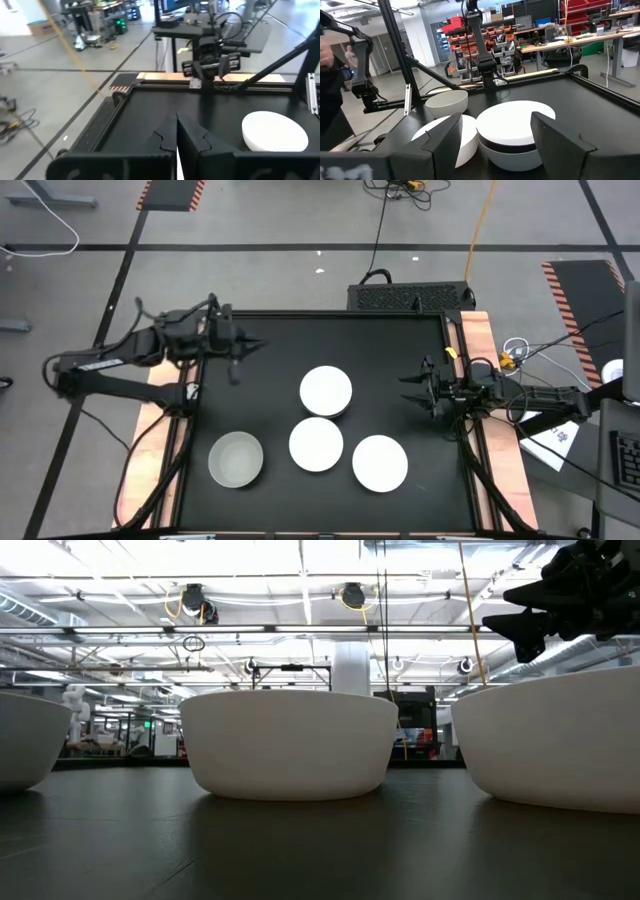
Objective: Nest bowls inside each other
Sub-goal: Stack the right white bowl on the white bowl
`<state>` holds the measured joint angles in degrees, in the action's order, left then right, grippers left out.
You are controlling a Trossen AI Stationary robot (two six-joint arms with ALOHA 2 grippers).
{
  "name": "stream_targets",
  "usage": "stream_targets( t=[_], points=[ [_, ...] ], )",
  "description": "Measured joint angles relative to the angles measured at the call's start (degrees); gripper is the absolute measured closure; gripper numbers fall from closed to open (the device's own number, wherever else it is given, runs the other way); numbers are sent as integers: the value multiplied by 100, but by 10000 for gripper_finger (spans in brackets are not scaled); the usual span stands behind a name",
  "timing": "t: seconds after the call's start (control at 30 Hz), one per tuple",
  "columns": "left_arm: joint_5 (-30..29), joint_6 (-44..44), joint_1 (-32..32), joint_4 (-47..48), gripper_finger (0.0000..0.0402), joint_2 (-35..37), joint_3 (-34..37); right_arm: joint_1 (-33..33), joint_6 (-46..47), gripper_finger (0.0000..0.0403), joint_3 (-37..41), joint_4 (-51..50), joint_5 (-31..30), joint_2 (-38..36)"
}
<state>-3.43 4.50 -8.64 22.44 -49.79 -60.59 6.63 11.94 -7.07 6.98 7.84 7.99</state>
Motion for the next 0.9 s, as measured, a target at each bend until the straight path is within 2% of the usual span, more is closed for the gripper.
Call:
stream_targets(
  t=[0.23,0.9],
  points=[
    [-267,-525,0,32,400,1034,793,-2,32,174,0,33,-2,0],
    [-732,-1174,63,426,400,2610,2159,-1,88,174,0,-2,-2,0]
  ],
)
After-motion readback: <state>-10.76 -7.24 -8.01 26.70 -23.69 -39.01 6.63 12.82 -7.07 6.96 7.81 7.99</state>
